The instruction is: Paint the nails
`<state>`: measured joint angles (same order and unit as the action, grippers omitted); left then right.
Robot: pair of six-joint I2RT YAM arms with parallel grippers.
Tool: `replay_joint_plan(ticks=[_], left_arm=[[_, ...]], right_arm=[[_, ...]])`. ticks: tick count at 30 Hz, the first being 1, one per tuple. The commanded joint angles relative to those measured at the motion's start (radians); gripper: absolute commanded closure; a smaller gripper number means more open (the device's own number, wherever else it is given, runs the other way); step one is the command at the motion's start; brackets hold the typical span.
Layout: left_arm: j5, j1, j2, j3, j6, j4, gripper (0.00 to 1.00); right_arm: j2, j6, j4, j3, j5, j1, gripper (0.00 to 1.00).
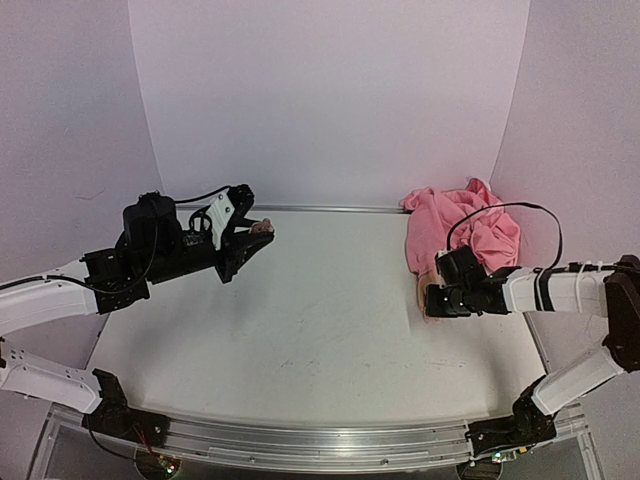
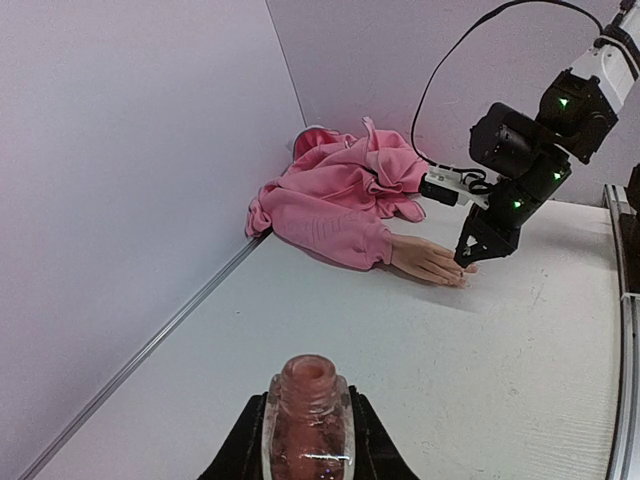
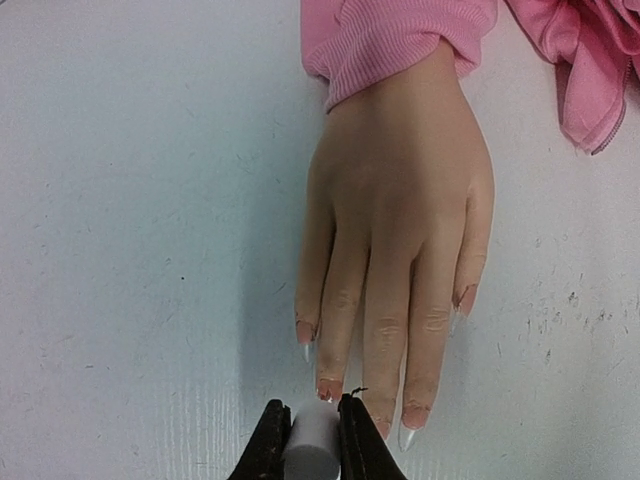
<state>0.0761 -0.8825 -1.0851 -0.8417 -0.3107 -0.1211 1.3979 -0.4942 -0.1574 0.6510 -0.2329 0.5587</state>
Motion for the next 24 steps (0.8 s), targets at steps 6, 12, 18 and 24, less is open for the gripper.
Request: replay_joint_plan(ticks=[6,12,18,24], left_arm=[[0.004,0.005,0.028,-0.002,0.006,-0.043,1.00],[0.005,0.006,0.025,-0.003,0.008,-0.043,1.00],[0.007,0.007,0.025,-0.003,0.008,-0.043,1.00],[0.007,0.007,0.026,-0.002,0.008,-0.043,1.00]], right_arm=[[0.024,0.005,0.011,0.016,-0.028,-0.006,1.00],[0.034,0.005,0.015,0.018,-0.028,-0.006,1.00],[0.043,0.009,0.015,0.019,-0.033,-0.005,1.00],[0.056,0.019,0.010,0.028,-0.029,-0.006,1.00]])
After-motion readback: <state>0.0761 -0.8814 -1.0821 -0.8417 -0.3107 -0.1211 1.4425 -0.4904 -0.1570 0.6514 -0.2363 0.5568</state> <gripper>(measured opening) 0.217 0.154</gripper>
